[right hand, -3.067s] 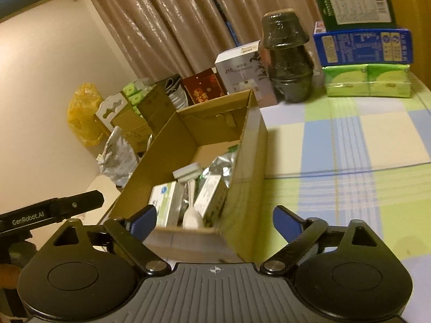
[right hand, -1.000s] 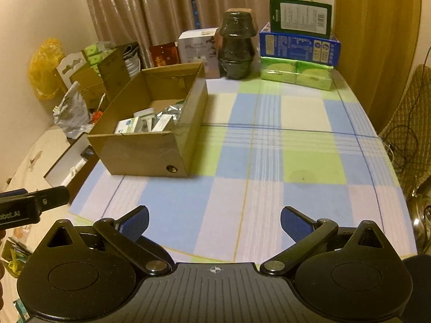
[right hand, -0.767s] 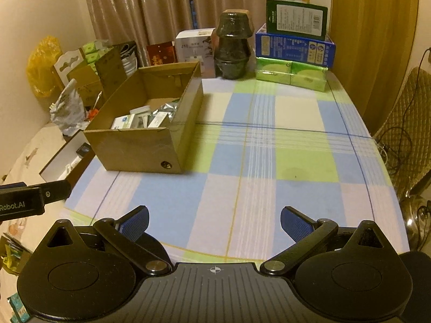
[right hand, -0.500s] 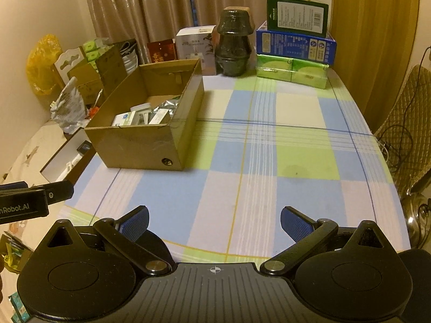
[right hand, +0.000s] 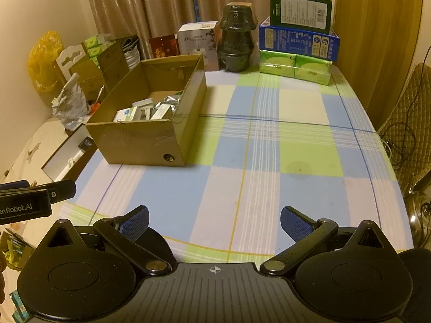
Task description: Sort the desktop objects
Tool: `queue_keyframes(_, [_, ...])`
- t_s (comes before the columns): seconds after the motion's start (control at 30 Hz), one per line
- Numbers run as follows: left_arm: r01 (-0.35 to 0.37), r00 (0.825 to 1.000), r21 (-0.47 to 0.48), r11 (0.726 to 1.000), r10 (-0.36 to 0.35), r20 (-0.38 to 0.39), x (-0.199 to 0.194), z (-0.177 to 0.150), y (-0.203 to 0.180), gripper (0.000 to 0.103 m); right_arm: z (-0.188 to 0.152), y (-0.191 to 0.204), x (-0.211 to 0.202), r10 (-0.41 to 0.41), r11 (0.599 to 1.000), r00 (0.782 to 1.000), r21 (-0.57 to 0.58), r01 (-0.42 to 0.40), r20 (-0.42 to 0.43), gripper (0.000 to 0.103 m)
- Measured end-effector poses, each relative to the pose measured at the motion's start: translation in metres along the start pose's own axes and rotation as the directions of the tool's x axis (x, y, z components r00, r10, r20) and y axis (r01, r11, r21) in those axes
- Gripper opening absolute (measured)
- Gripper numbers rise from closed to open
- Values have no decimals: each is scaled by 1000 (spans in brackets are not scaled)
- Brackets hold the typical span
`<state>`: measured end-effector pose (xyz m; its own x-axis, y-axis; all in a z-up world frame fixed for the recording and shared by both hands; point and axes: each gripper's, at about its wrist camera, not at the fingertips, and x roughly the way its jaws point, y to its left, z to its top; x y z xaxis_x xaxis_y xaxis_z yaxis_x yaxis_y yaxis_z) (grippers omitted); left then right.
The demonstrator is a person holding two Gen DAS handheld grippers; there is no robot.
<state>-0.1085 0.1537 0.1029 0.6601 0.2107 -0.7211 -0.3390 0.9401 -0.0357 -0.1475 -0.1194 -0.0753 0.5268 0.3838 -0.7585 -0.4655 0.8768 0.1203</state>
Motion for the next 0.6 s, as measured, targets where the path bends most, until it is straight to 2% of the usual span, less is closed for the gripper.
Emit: queue_keyframes(0.6, [-4, 1000, 4, 1000, 4, -4, 3, -1, -1, 102, 0, -1, 3, 0, 1000, 1000, 6, 0, 0, 101])
